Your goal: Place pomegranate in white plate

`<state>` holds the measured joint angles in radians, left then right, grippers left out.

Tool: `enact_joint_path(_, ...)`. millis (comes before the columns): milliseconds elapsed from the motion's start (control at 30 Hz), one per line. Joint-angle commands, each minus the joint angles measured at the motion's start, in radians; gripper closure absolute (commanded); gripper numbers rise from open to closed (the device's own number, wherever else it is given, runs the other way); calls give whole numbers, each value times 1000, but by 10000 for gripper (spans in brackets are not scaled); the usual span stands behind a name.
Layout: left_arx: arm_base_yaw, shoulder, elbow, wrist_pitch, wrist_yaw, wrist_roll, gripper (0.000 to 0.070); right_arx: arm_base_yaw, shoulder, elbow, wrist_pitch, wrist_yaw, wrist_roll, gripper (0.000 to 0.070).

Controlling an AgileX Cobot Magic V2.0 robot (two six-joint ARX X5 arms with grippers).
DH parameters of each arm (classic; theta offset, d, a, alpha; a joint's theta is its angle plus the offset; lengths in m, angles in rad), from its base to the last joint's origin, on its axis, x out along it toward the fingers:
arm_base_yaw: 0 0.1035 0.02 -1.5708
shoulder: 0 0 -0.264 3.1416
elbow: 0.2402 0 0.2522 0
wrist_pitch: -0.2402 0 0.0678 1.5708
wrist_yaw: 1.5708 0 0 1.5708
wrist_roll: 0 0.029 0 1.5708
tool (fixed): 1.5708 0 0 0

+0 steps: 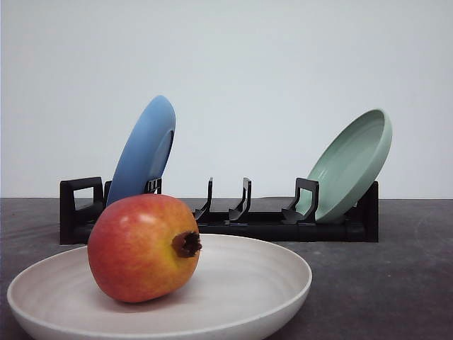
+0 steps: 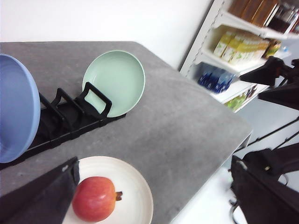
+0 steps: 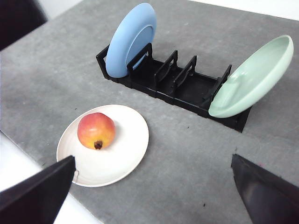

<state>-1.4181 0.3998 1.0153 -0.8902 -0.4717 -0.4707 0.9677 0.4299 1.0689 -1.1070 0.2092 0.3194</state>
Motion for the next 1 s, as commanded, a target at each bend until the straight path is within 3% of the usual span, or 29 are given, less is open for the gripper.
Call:
enact_joint_path(0, -13, 21, 16, 9, -3, 35, 74, 10, -44, -4, 28, 2, 5, 0)
enact_joint_path(167, -13, 55, 16, 9, -3, 36, 74, 10, -116, -20, 28, 2, -19, 0)
enact_joint_path(200, -13, 58, 16, 8, -3, 36, 83, 10, -120, -20, 28, 2, -18, 0)
enact_joint_path(233, -13, 58, 16, 8, -3, 36, 136, 10, -121, -20, 28, 1, -18, 20)
enact_joint_path(267, -14, 58, 16, 7, -3, 36, 299, 10, -121, -20, 25, 1, -18, 176)
enact_joint_path(300, -14, 58, 16, 4, -3, 37, 521, 10, -120, -20, 20, 1, -19, 449)
enact_joint_path(333, -13, 58, 16, -1, -4, 41, 695, 10, -118, -20, 16, 2, -20, 693)
enact_joint_path(367, -13, 58, 16, -4, -9, 40, 671, 10, -118, -21, 15, 7, -19, 656)
enact_joint_path(400, -13, 57, 16, -5, -16, 40, 700, 10, -118, -21, 15, 15, -20, 662)
enact_joint_path(967, -13, 56, 16, -6, -37, 40, 700, 10, -119, -20, 14, 28, -20, 668)
